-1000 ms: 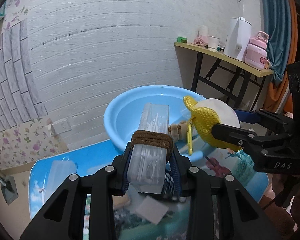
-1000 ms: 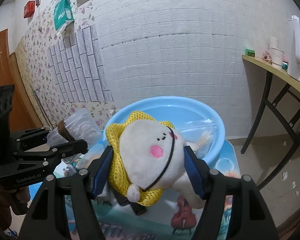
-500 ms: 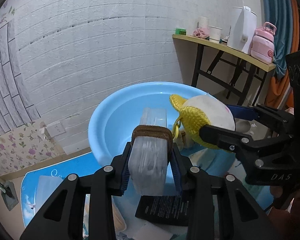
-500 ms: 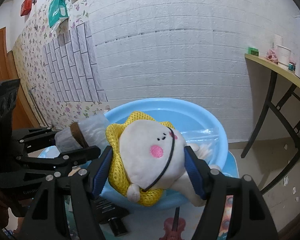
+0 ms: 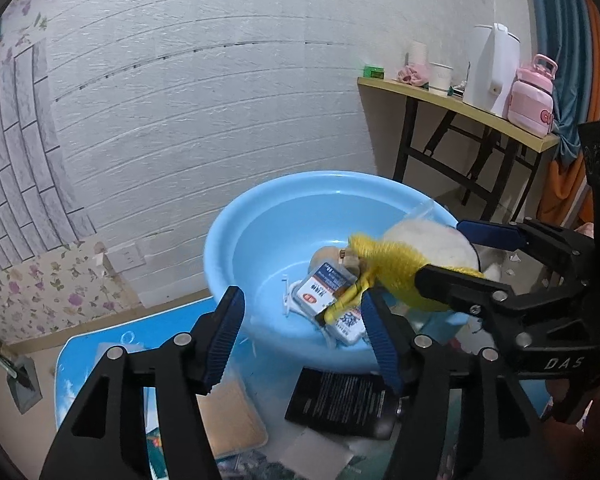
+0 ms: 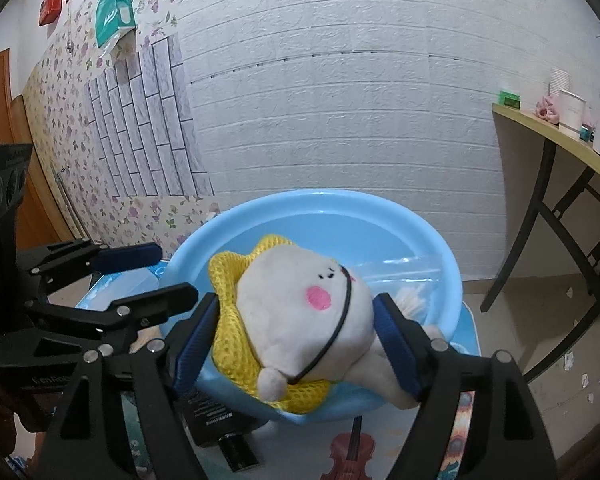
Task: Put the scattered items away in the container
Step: 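Carry the clear bag and white doll to the basin and release them, then withdraw both tools from the basin toward the black box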
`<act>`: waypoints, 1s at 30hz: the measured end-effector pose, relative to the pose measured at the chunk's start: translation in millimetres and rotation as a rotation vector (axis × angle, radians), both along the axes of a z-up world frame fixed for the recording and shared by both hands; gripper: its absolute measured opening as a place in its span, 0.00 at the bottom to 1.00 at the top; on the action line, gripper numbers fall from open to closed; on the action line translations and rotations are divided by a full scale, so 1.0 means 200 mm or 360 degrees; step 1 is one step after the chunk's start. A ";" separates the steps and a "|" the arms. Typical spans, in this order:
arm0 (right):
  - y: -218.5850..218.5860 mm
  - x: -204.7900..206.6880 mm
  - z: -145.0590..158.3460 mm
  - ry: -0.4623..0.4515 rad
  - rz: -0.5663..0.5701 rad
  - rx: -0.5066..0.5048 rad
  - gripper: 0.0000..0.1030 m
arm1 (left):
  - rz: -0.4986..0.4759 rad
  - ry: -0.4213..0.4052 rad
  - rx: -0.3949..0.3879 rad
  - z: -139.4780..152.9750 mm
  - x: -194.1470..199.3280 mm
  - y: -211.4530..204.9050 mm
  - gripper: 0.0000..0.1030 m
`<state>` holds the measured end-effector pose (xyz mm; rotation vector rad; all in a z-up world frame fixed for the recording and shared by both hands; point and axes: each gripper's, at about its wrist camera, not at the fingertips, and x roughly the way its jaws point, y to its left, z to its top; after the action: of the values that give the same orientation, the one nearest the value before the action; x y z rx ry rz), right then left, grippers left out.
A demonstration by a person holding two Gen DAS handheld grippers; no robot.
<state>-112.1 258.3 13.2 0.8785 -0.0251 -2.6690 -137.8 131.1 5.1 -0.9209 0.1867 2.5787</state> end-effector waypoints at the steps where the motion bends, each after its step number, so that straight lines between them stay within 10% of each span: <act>1: 0.00 0.01 0.01 0.0003 0.0001 -0.0003 0.75 | 0.0009 0.0002 0.0003 0.01 0.01 -0.02 0.59; 30: -0.13 0.44 0.15 -0.0012 -0.0054 0.0008 0.75 | 0.0171 0.0029 0.0101 0.11 0.44 -0.36 0.81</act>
<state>-24.3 232.3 42.6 0.8974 -0.0353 -2.6984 -49.7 59.1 26.3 -0.9074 0.0612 2.6755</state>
